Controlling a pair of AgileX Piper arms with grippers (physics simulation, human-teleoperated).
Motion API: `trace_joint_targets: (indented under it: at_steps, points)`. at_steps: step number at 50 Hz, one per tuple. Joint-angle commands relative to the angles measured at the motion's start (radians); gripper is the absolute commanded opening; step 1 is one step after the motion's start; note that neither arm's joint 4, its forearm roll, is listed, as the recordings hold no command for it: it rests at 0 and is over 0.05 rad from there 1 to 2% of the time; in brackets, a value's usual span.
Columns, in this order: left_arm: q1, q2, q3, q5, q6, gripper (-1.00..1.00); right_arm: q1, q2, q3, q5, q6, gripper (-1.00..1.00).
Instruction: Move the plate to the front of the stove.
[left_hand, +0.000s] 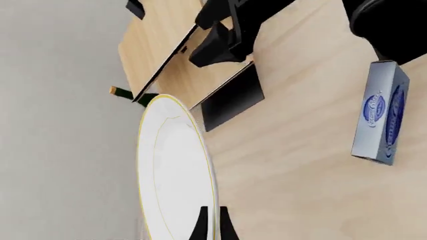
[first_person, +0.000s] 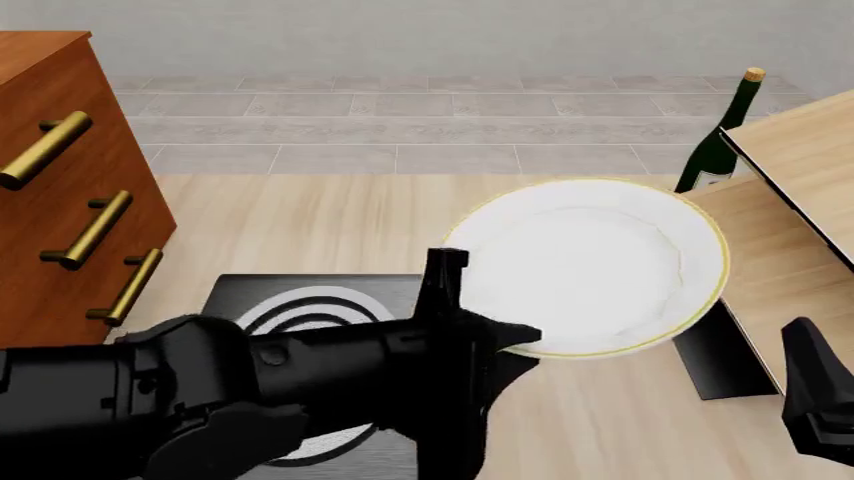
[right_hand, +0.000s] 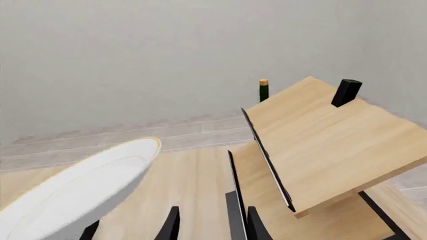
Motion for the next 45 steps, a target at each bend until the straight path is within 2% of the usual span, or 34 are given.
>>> trace_joint_targets:
  at_steps: [1, 2, 4, 7, 9, 11, 12, 15, 19, 24, 28, 30, 32, 33, 38, 45]
  points:
    - [0.043, -0.041, 0.152, -0.192, 0.163, -1.00, 0.011, 0.000, -0.002, -0.012, -0.002, 1.00]
    - [0.052, -0.043, 0.174, -0.229, 0.185, -1.00, 0.012, 0.000, -0.004, -0.013, 0.001, 1.00]
    - [0.073, -0.020, 0.245, -0.343, 0.275, -1.00, 0.016, 0.000, -0.008, -0.011, 0.001, 1.00]
    - [0.086, -0.027, 0.255, -0.361, 0.263, -1.00, 0.028, 0.000, -0.025, -0.001, 0.003, 1.00]
    - [0.103, -0.002, 0.306, -0.463, 0.332, -1.00, 0.032, 0.000, -0.037, 0.008, 0.000, 1.00]
    - [0.108, 0.005, 0.323, -0.496, 0.353, -1.00, 0.042, 0.000, -0.053, 0.016, 0.006, 1.00]
    - [0.106, 0.020, 0.348, -0.538, 0.385, -1.00, 0.045, 0.000, -0.061, 0.023, 0.003, 1.00]
    - [0.123, 0.018, 0.356, -0.568, 0.389, -1.00, 0.065, 0.000, -0.090, 0.043, 0.007, 1.00]
    - [0.138, 0.060, 0.392, -0.684, 0.452, -1.00, 0.091, 0.000, -0.127, 0.073, 0.017, 1.00]
    - [0.138, 0.073, 0.402, -0.729, 0.470, -1.00, 0.148, 0.000, -0.170, 0.133, 0.065, 1.00]
    - [0.138, 0.075, 0.405, -0.742, 0.475, -1.00, 0.197, 0.000, -0.219, 0.186, 0.126, 1.00]
    - [0.138, 0.087, 0.410, -0.760, 0.483, -1.00, 0.222, 0.001, -0.245, 0.231, 0.113, 1.00]
    - [0.139, 0.096, 0.412, -0.774, 0.487, -1.00, 0.247, 0.001, -0.266, 0.253, 0.152, 1.00]
    - [0.138, 0.103, 0.414, -0.787, 0.493, -1.00, 0.250, 0.002, -0.284, 0.289, 0.129, 1.00]
    - [0.130, 0.100, 0.409, -0.789, 0.494, -1.00, 0.335, 0.027, -0.334, 0.328, 0.169, 1.00]
    - [0.123, 0.096, 0.408, -0.791, 0.496, -1.00, 0.394, 0.081, -0.374, 0.332, 0.176, 1.00]
